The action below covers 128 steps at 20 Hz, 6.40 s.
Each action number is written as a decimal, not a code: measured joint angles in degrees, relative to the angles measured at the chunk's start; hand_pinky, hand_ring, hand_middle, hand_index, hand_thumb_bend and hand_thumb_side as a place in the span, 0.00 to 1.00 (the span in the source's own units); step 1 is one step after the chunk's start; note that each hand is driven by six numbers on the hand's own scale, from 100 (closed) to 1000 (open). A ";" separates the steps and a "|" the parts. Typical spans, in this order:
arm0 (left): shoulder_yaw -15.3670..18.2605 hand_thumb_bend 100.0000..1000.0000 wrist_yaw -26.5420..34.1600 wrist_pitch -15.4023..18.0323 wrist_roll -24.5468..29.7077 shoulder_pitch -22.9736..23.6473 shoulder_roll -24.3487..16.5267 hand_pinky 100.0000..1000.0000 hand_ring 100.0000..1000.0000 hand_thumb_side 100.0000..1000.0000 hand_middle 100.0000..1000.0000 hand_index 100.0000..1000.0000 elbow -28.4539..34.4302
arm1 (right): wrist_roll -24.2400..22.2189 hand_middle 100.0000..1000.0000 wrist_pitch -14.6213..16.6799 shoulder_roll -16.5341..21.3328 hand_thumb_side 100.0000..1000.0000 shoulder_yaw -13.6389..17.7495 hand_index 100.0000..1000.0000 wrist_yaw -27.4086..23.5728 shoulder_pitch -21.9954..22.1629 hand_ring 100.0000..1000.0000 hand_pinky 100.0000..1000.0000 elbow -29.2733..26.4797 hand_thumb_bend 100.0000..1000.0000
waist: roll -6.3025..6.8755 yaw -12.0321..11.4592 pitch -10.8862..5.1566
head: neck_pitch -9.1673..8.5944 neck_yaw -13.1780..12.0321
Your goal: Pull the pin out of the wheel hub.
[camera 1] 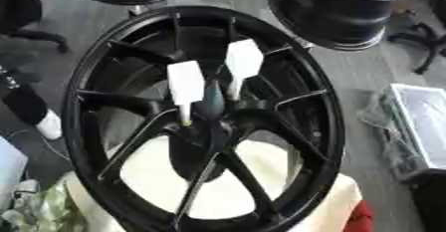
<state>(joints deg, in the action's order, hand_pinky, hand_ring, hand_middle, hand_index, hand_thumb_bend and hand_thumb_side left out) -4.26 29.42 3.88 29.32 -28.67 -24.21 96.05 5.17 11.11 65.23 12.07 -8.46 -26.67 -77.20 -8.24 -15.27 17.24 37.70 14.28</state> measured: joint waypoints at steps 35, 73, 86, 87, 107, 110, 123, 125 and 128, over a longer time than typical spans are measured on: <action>-0.89 0.06 -0.13 0.08 0.89 1.50 -0.93 0.83 0.89 0.72 0.83 0.86 -0.05 | -18.16 0.68 2.05 -19.14 0.02 -15.52 0.79 18.92 -19.99 0.64 0.74 0.27 0.00 | -0.31 0.03 -2.26 | 1.54 1.26; -1.62 0.05 -0.70 0.16 1.64 2.35 -1.50 0.83 0.90 0.73 0.83 0.86 -0.78 | -55.98 0.76 5.53 -18.09 0.44 -24.90 0.85 25.83 -19.29 0.78 0.79 -2.44 0.09 | -1.22 0.71 -4.32 | 2.54 -0.05; -2.00 0.06 -0.96 0.01 2.05 2.43 -1.51 0.83 0.90 0.73 0.84 0.86 -1.10 | -52.02 0.76 6.43 -18.12 0.60 -25.20 0.87 29.52 -19.90 0.75 0.79 -4.35 0.39 | -1.47 0.71 -4.63 | 3.01 -0.11; -2.01 0.06 -0.96 -0.03 2.09 2.43 -1.51 0.83 0.90 0.73 0.84 0.86 -1.10 | -51.30 0.75 6.28 -18.12 0.59 -25.20 0.87 29.96 -19.90 0.75 0.79 -4.75 0.39 | -1.47 0.70 -4.67 | 3.04 -0.11; -2.68 0.01 3.06 -0.72 3.12 2.73 -4.01 0.83 0.90 0.69 0.84 0.86 0.87 | -49.70 0.75 5.75 -20.24 0.54 -26.28 0.85 30.97 -20.29 0.76 0.79 -6.59 0.39 | -0.89 0.23 -5.23 | 4.52 1.55; -2.71 0.00 3.68 0.30 3.37 3.74 -5.92 0.83 0.90 0.70 0.84 0.86 2.46 | -50.32 0.75 6.39 -20.29 0.54 -26.60 0.84 30.91 -20.73 0.76 0.79 -6.26 0.39 | -0.88 0.10 -5.23 | 4.52 1.75; -2.69 0.00 2.12 3.16 3.36 7.42 -9.06 0.83 0.90 0.72 0.84 0.86 3.91 | -54.41 0.74 7.19 -20.84 0.51 -27.64 0.83 27.83 -22.75 0.76 0.78 -6.01 0.40 | -1.15 -0.12 -5.24 | 4.51 1.91; -2.69 0.00 1.91 3.27 3.38 7.52 -9.06 0.83 0.90 0.72 0.84 0.86 3.91 | -54.50 0.74 7.04 -21.21 0.51 -27.64 0.83 27.84 -23.03 0.76 0.78 -5.94 0.40 | -1.16 -0.31 -5.24 | 4.51 1.94; -2.69 0.00 1.83 3.35 3.43 7.59 -9.06 0.83 0.91 0.73 0.84 0.86 3.91 | -54.35 0.74 6.82 -21.57 0.49 -27.64 0.84 27.92 -23.23 0.76 0.78 -5.67 0.40 | -1.18 -0.42 -5.25 | 4.51 1.96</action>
<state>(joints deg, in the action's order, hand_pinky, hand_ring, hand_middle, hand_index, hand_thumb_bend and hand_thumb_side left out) -6.94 31.25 7.23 32.75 -21.08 -33.27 99.96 -49.18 17.94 43.66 -15.57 19.47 -49.90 -82.87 -9.42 -15.69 11.98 42.21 16.24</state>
